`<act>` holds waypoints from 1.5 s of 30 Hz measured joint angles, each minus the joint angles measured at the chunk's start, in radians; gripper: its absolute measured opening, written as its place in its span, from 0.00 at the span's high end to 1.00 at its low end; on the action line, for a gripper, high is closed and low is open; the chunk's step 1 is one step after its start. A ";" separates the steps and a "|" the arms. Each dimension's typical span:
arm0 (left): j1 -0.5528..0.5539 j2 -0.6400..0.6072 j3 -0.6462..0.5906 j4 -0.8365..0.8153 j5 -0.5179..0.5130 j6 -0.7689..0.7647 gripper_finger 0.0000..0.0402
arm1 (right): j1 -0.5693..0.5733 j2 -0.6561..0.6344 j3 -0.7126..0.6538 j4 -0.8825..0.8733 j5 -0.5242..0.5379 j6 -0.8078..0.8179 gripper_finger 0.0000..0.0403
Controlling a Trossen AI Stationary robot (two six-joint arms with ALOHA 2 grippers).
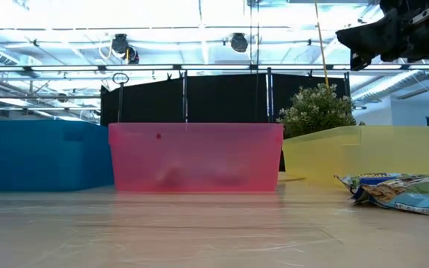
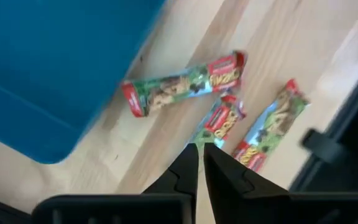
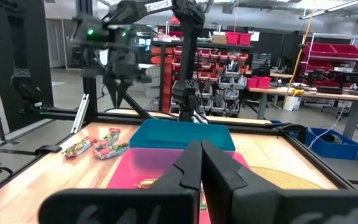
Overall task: Pick and place Granola Bars by type
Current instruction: Put the red granola bar into the blue bin
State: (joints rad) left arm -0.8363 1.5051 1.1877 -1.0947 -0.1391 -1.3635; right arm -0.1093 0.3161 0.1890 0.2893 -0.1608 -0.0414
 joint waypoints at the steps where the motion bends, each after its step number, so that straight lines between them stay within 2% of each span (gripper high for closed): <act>1: -0.016 0.021 0.000 0.001 -0.003 0.000 0.91 | 0.000 0.000 0.000 0.003 0.000 0.000 1.00; 5: -0.067 0.115 0.000 0.028 0.009 0.021 0.85 | 0.000 0.000 0.000 0.016 0.000 0.006 1.00; 10: -0.082 0.192 0.000 0.045 0.012 0.144 0.69 | 0.000 0.000 0.000 0.028 0.000 0.005 1.00; 12: -0.077 0.205 0.000 0.048 0.012 0.153 0.62 | 0.000 0.000 0.000 0.029 0.000 0.005 1.00; 17: -0.056 0.212 0.000 0.060 0.066 0.061 0.47 | 0.000 0.000 0.000 0.033 -0.001 0.004 1.00; 22: -0.045 0.212 0.000 0.178 0.070 0.115 0.37 | 0.000 0.000 0.000 0.024 -0.001 0.004 1.00; 25: -0.025 0.212 0.000 0.267 0.030 0.160 0.35 | 0.000 0.000 0.000 0.016 -0.001 0.012 1.00; 28: -0.003 0.212 0.000 0.284 -0.001 0.209 0.35 | 0.000 0.000 0.000 0.015 -0.001 0.021 1.00; 36: 0.019 0.212 -0.003 0.228 0.000 0.257 0.35 | 0.000 0.000 0.000 0.004 -0.001 0.018 1.00; 45: -0.003 0.211 -0.075 0.335 0.003 0.313 0.38 | 0.000 0.000 0.000 -0.011 -0.002 0.013 1.00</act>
State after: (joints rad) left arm -0.8393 1.7161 1.1127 -0.7595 -0.1362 -1.0501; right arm -0.1093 0.3164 0.1890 0.2786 -0.1624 -0.0284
